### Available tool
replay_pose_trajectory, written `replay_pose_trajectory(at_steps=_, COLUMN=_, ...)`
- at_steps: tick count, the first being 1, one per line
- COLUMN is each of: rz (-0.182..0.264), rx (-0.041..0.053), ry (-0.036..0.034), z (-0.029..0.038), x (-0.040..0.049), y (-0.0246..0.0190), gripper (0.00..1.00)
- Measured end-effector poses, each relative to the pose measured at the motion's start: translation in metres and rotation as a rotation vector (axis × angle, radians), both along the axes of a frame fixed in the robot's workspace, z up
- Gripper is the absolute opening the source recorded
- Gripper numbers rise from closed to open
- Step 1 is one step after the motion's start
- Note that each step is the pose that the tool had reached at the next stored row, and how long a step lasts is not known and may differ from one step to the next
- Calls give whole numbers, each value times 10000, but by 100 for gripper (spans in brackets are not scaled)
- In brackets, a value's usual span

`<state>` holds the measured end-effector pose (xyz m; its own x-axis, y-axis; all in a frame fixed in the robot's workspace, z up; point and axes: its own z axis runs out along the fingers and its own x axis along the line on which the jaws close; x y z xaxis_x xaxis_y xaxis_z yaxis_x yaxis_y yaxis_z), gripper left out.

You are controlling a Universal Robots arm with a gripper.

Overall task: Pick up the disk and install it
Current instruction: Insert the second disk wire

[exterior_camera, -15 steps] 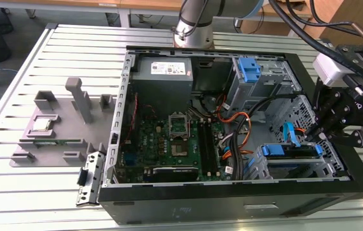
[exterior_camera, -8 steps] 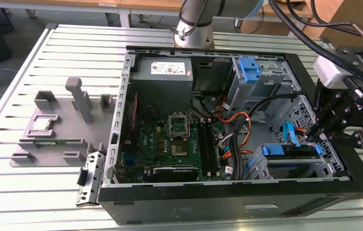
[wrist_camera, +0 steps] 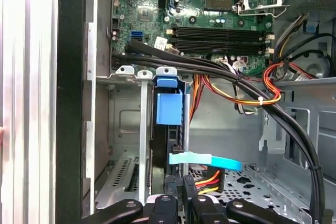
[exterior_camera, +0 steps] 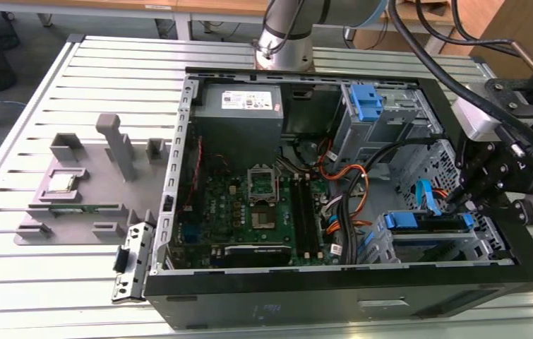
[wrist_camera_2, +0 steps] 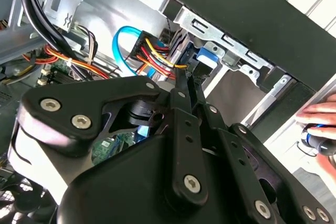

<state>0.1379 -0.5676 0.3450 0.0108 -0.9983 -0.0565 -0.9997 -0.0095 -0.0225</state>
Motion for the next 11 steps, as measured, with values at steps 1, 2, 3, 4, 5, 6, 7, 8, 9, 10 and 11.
replay_pose_trajectory(at_steps=1, rz=7, rx=-1, ry=0, z=0, x=0, y=0, gripper=17)
replay_pose_trajectory(at_steps=2, rz=9, rx=-1, ry=0, z=0, x=0, y=0, gripper=17)
replay_pose_trajectory(at_steps=3, rz=11, rx=2, ry=0, z=-4, x=-2, y=-3, gripper=17)
replay_pose_trajectory(at_steps=4, rz=12, rx=3, ry=-2, z=-13, x=-10, y=-6, gripper=17)
replay_pose_trajectory(at_steps=5, rz=16, rx=3, ry=-3, z=-23, x=-15, y=-8, gripper=17)
replay_pose_trajectory(at_steps=6, rz=22, rx=1, ry=-3, z=-30, x=-16, y=-8, gripper=17)
replay_pose_trajectory(at_steps=7, rz=26, rx=0, ry=-4, z=-31, x=-16, y=-8, gripper=17)
replay_pose_trajectory(at_steps=8, rz=28, rx=-2, ry=-3, z=-31, x=-16, y=-9, gripper=17)
replay_pose_trajectory(at_steps=9, rz=31, rx=2, ry=-3, z=-39, x=-17, y=-9, gripper=17)
replay_pose_trajectory(at_steps=10, rz=32, rx=5, ry=-4, z=-54, x=-20, y=-9, gripper=17)
replay_pose_trajectory(at_steps=11, rz=37, rx=3, ry=-4, z=-67, x=-20, y=-9, gripper=17)
